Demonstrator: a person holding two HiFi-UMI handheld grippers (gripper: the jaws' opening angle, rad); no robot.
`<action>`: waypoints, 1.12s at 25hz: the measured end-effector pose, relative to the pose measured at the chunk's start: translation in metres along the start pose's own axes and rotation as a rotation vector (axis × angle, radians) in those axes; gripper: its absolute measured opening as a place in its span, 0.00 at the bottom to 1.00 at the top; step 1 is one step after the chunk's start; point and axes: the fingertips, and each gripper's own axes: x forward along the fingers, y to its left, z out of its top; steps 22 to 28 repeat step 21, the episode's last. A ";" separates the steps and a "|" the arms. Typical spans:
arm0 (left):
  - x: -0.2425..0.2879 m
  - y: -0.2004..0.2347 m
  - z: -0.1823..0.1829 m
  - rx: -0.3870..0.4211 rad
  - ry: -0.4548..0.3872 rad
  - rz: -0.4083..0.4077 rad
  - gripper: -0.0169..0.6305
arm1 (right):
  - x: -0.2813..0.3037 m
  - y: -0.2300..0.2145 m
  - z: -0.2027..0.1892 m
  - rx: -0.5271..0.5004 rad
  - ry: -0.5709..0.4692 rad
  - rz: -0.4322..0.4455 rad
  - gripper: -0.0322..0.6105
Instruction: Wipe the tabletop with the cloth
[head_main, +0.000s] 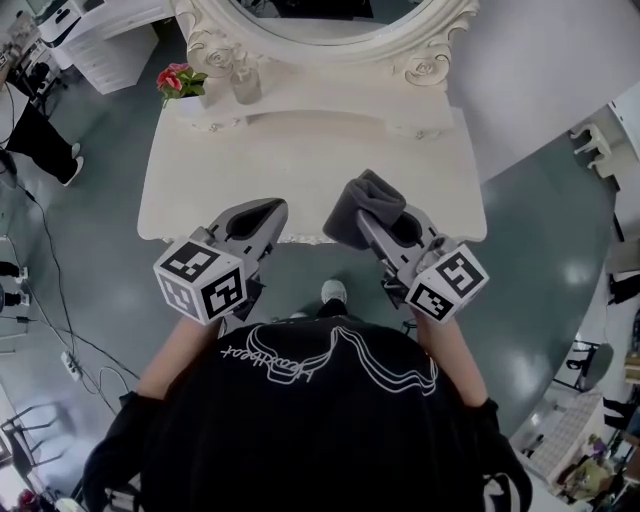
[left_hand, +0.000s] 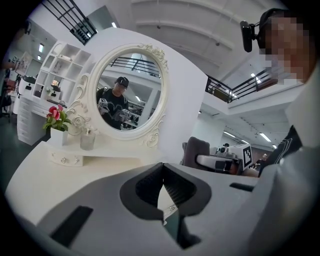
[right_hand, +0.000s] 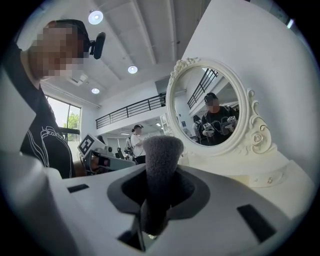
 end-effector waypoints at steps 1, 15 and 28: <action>-0.003 0.001 -0.001 -0.005 0.000 0.000 0.03 | 0.001 0.002 -0.002 0.005 0.001 0.002 0.18; -0.021 0.002 -0.008 -0.023 -0.008 -0.030 0.03 | 0.010 0.018 -0.011 0.018 0.014 -0.002 0.18; -0.023 0.003 -0.011 -0.017 -0.004 -0.040 0.03 | 0.012 0.021 -0.016 0.026 0.011 -0.001 0.18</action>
